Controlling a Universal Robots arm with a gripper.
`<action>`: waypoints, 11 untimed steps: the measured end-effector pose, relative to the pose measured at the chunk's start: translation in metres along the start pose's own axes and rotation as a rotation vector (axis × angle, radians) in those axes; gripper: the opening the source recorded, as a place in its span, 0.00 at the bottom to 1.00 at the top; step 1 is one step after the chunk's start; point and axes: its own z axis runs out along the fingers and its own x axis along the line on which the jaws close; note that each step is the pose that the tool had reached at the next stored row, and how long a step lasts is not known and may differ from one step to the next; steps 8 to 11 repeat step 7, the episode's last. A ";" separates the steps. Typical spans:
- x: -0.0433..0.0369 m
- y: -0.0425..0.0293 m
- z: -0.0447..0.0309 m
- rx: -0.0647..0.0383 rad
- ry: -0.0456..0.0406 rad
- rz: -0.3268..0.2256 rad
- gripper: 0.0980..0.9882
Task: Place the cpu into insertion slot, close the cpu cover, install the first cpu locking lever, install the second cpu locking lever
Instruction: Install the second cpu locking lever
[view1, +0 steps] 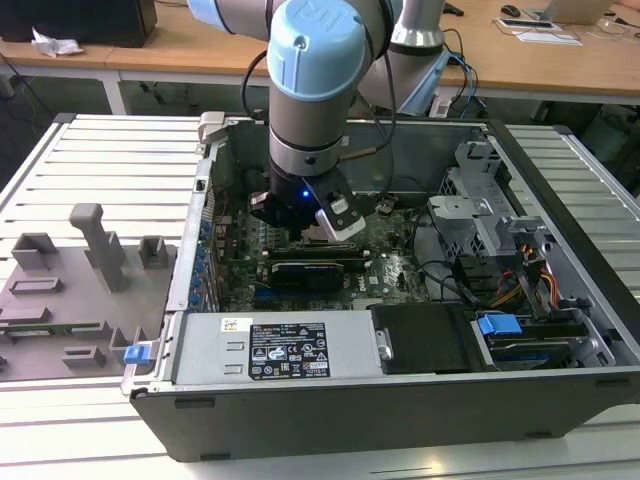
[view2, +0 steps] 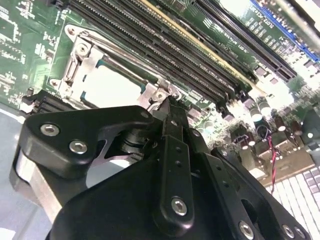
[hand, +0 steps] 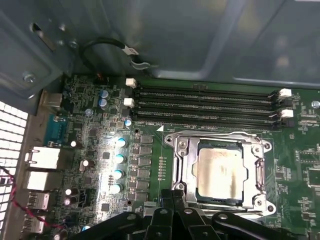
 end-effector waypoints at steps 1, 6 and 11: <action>0.0000 0.0003 -0.0011 0.000 0.0000 0.000 0.01; 0.0000 0.0015 -0.0056 0.000 -0.0001 0.000 0.01; 0.0000 0.0015 -0.0056 0.000 -0.0002 0.000 0.01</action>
